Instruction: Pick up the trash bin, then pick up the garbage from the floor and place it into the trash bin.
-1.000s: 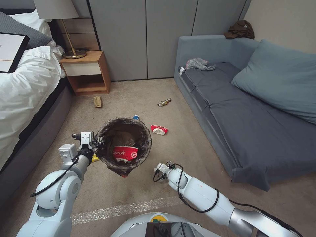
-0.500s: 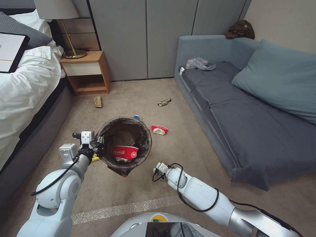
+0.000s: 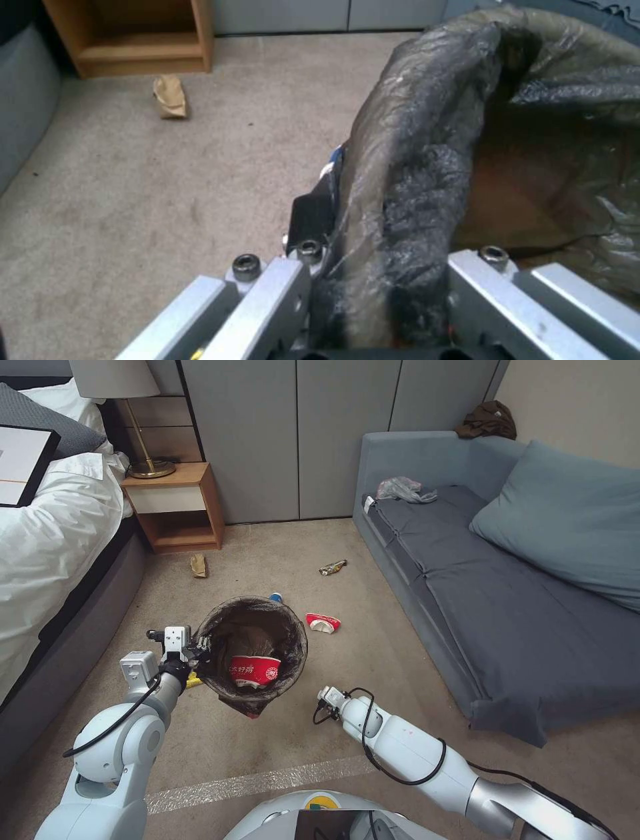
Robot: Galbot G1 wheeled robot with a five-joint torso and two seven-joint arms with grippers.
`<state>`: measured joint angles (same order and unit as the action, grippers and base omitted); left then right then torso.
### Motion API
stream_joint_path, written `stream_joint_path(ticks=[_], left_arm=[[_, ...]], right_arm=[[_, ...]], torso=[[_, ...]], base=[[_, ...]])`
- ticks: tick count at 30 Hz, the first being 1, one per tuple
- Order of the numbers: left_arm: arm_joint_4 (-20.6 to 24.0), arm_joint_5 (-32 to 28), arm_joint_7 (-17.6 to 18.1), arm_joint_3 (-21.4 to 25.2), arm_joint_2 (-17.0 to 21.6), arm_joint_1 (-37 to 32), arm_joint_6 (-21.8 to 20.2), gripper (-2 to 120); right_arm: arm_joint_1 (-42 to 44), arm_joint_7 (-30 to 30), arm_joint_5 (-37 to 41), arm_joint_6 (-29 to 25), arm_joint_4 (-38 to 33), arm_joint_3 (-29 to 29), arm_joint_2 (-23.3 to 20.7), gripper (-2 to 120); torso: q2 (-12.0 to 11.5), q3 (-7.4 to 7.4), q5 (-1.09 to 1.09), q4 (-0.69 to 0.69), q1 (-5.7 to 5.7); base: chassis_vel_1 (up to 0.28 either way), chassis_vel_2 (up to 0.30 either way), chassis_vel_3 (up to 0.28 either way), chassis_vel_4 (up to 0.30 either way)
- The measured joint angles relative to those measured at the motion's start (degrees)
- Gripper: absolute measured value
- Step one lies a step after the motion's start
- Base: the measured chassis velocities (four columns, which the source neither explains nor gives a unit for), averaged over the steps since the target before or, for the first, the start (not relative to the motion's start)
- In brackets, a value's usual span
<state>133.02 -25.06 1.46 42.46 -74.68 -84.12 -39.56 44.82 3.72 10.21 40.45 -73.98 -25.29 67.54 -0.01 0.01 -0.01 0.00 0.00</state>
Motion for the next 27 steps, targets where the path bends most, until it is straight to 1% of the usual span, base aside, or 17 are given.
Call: stream_joint_path(ticks=[2,18,20,21,22,25,26,27], left_arm=[[0.01,0.09,0.01,0.00,-0.07,-0.02,0.00,6],[-0.17,0.02,0.01,0.17,0.04,0.09,-0.02,6],[-0.22,-0.01,0.01,0.23,0.11,0.14,-0.02,6],[-0.22,-0.06,0.02,0.30,0.24,0.20,-0.04,6],[-0.22,-0.06,0.02,0.30,0.24,0.20,-0.04,6],[-0.27,-0.14,0.03,0.54,0.47,0.24,-0.10,6],[-0.27,-0.14,0.03,0.54,0.47,0.24,-0.10,6],[-0.28,-0.16,0.04,0.55,0.48,0.24,-0.12,6]], right_arm=[[-0.14,0.08,0.17,0.03,-0.14,0.16,-0.27,30],[-1.53,0.13,1.45,0.37,-0.48,0.29,-0.34,30],[-1.78,0.40,2.15,0.94,-1.50,0.33,-1.05,30],[-2.16,0.84,3.00,1.52,-3.20,1.00,-2.28,30],[-2.16,0.84,3.00,1.52,-3.20,1.00,-2.28,30],[-3.28,1.71,5.62,1.78,-8.43,4.56,-6.03,30],[-3.28,1.71,5.62,1.78,-8.43,4.56,-6.03,30],[-3.60,1.89,6.48,1.79,-10.13,6.03,-7.10,30]], torso=[[0.00,0.00,0.00,0.00,0.00],[0.00,-0.01,0.01,0.01,0.00],[0.00,-0.01,0.01,0.01,0.00],[0.00,-0.01,0.02,0.01,0.00],[0.00,-0.01,0.02,0.01,0.00],[0.00,-0.01,0.01,0.00,0.00],[0.00,-0.01,0.01,0.00,0.00],[0.00,-0.01,0.00,0.00,0.00]], base=[[0.000,0.000,0.000,0.000],[0.000,0.000,0.000,0.000],[0.000,0.000,0.000,0.000],[0.000,0.000,0.000,0.000],[0.000,0.000,0.000,0.000],[0.000,0.000,0.000,0.000],[0.000,0.000,0.000,0.000],[0.000,0.000,0.000,0.000]])
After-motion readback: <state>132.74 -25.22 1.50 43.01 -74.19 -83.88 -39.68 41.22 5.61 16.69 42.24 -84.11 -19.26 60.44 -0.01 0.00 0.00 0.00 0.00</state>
